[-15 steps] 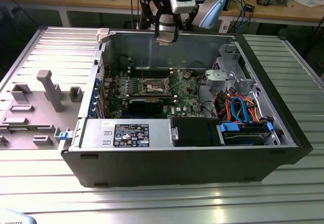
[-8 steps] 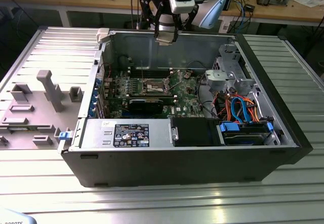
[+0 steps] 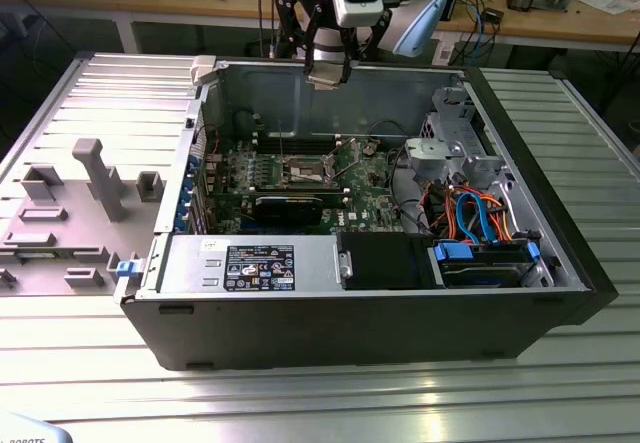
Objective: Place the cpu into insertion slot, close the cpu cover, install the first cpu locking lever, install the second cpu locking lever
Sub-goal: 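Place the cpu into insertion slot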
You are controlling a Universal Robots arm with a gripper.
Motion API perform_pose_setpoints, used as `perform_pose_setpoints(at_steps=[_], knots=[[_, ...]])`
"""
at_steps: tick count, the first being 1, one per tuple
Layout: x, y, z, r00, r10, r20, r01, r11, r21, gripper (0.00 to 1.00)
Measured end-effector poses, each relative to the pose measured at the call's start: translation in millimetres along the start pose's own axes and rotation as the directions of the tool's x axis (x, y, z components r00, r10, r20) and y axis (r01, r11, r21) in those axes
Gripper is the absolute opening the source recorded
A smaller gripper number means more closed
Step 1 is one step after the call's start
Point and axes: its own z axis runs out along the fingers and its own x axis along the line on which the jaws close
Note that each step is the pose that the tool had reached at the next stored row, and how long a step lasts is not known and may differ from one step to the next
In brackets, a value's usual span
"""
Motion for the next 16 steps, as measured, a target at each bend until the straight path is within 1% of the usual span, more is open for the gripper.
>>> perform_pose_setpoints(at_steps=[5, 10, 11, 12, 14, 16], knots=[[0.3, -0.1, 0.3, 1.0000, 0.009, 0.0008, -0.009, 1.0000, -0.0003, 0.54], [0.3, -0.2, 0.5, 0.9995, 0.031, 0.0028, -0.031, 0.9995, -0.0007, 0.54], [0.4, -0.2, 0.6, 0.9992, 0.041, 0.0036, -0.041, 0.9992, -0.0009, 0.54], [0.3, -0.2, 0.8, 0.9982, 0.060, 0.0054, -0.060, 0.9982, -0.0014, 0.54], [0.3, -0.2, 0.9, 0.9967, 0.080, 0.0071, -0.080, 0.9968, -0.0019, 0.54], [0.3, -0.2, 1.3, 0.9942, 0.107, 0.0095, -0.107, 0.9942, -0.0028, 0.54]])
